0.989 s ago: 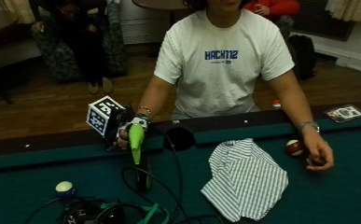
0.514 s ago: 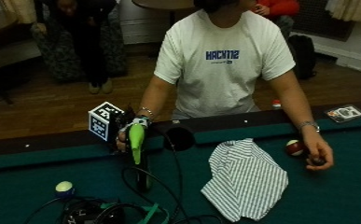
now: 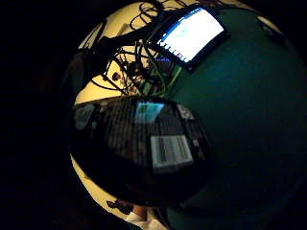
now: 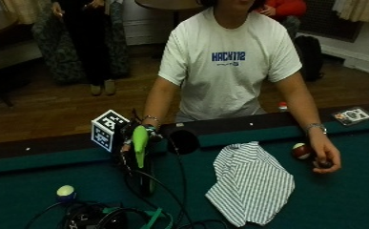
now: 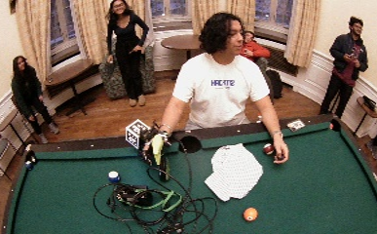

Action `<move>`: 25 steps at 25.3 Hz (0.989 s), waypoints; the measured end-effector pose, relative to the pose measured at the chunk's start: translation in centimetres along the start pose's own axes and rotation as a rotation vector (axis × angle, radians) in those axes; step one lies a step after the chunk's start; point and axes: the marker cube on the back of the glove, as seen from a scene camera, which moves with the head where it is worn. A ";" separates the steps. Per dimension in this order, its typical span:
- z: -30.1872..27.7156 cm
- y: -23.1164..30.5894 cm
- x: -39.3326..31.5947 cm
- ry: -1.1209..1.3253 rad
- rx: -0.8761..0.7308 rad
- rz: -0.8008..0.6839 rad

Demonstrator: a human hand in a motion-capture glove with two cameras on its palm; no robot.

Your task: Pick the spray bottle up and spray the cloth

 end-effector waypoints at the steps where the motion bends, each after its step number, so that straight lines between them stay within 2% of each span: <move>1: -0.1 0.2 0.6 -0.006 -0.004 -0.002; 16: 0.7 -1.7 1.9 0.030 -0.042 0.028; 21: 0.6 -1.0 2.1 0.002 -0.089 -0.036; 25: 1.0 -1.0 1.3 -0.017 -0.048 -0.097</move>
